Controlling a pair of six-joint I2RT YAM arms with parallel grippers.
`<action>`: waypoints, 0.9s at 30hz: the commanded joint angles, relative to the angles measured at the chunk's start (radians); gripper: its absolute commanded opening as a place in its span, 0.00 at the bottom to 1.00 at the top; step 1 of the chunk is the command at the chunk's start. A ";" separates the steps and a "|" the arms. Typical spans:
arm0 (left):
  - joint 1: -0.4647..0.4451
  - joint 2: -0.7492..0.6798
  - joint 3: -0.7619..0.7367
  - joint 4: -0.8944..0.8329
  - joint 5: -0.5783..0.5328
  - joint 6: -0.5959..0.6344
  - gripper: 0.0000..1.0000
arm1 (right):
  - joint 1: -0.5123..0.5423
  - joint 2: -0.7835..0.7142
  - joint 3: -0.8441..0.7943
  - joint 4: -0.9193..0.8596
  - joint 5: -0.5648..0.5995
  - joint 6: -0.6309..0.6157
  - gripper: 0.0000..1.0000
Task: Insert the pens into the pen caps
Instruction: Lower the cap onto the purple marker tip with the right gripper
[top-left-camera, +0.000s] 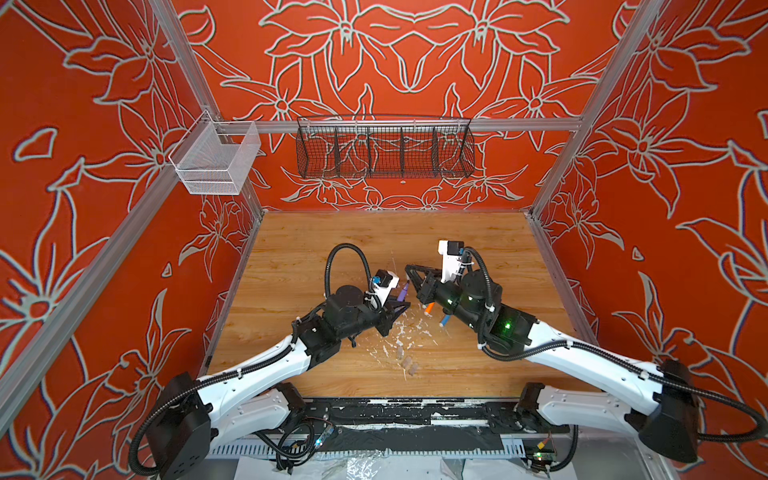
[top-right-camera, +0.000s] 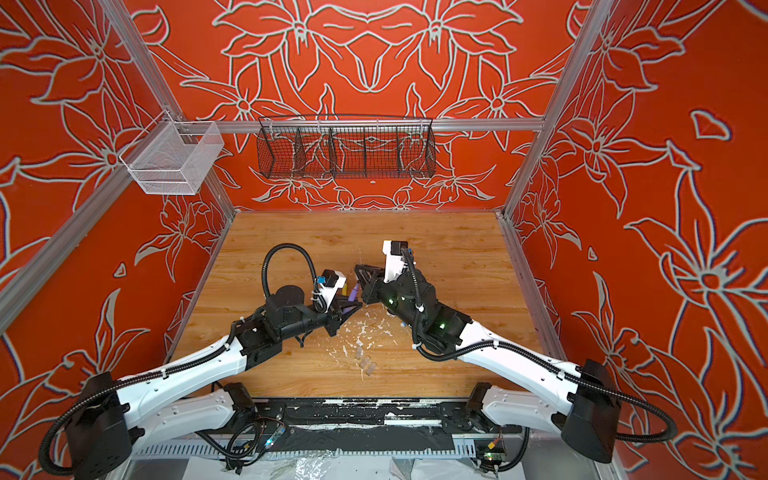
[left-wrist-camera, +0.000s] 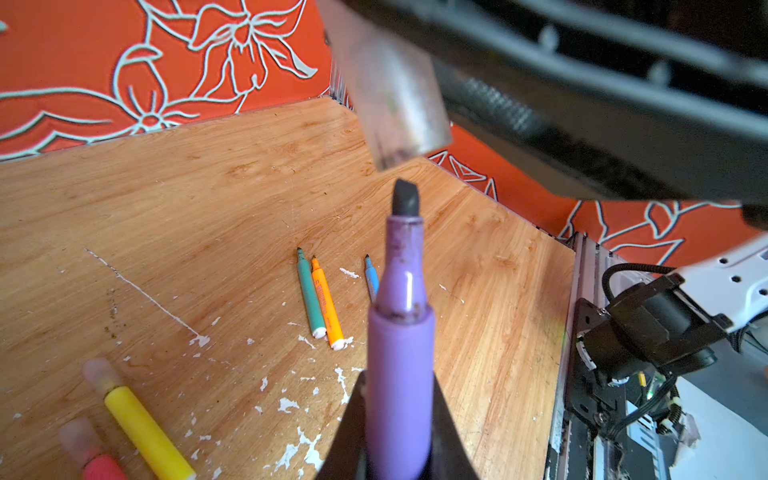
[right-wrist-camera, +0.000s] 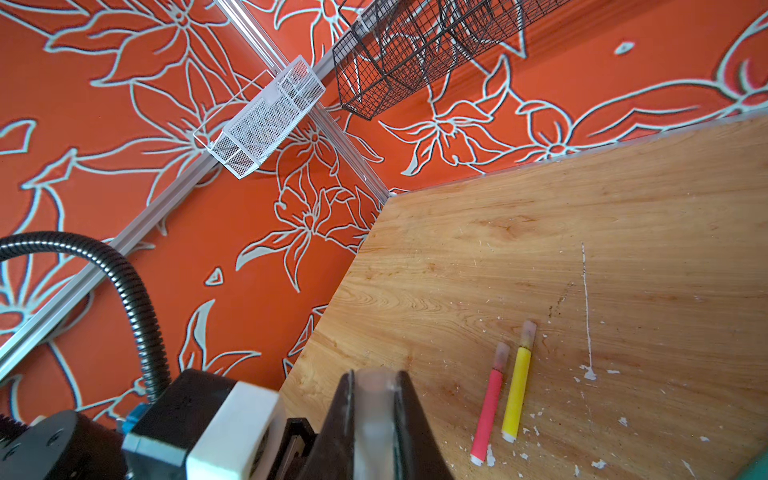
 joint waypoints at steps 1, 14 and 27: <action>-0.005 -0.007 -0.019 0.034 -0.014 -0.002 0.00 | 0.012 -0.009 -0.030 0.032 0.031 0.018 0.00; -0.003 -0.014 -0.035 0.057 -0.024 -0.022 0.00 | 0.033 -0.017 -0.105 0.073 0.031 0.065 0.00; 0.041 -0.015 -0.053 0.107 0.065 -0.093 0.00 | 0.117 -0.002 -0.149 0.140 0.054 0.105 0.00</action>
